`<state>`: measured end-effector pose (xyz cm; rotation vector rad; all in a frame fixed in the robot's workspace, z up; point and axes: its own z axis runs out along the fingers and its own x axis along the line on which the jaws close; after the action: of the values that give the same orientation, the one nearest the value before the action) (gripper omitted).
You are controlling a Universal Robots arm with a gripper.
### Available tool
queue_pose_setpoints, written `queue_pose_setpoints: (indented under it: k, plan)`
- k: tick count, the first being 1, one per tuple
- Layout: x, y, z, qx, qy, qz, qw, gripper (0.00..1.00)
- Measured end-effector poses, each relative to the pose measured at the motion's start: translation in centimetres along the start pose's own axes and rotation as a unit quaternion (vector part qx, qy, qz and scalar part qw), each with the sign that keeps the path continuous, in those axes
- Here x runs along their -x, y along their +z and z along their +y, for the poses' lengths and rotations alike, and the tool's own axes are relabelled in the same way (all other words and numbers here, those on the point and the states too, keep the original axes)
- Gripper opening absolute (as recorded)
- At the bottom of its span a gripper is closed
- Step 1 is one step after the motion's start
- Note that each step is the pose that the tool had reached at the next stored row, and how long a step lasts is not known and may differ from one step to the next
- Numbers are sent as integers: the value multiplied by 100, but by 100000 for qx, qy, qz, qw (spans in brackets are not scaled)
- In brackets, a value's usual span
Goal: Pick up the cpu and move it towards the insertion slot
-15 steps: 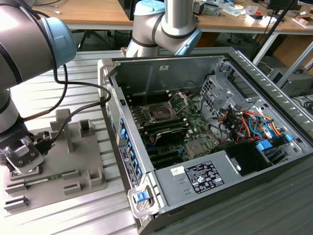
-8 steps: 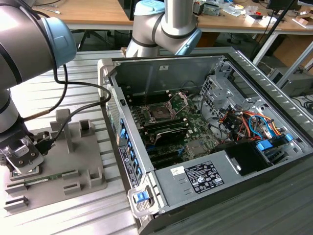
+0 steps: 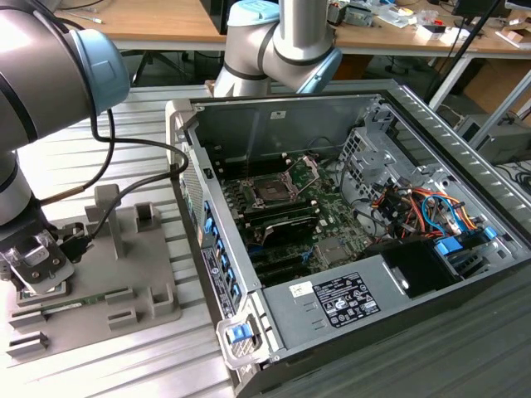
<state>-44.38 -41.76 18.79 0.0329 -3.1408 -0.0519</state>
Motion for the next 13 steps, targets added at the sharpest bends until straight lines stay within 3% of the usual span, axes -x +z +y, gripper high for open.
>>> queue_pose_setpoints:
  k: [2,4,13]
  plan:
    - [1,-3,0,13,0,-22,100000,55]
    - [0,-108,4,8,2,-11,100000,55]
    - [0,-209,7,4,2,-2,100000,55]
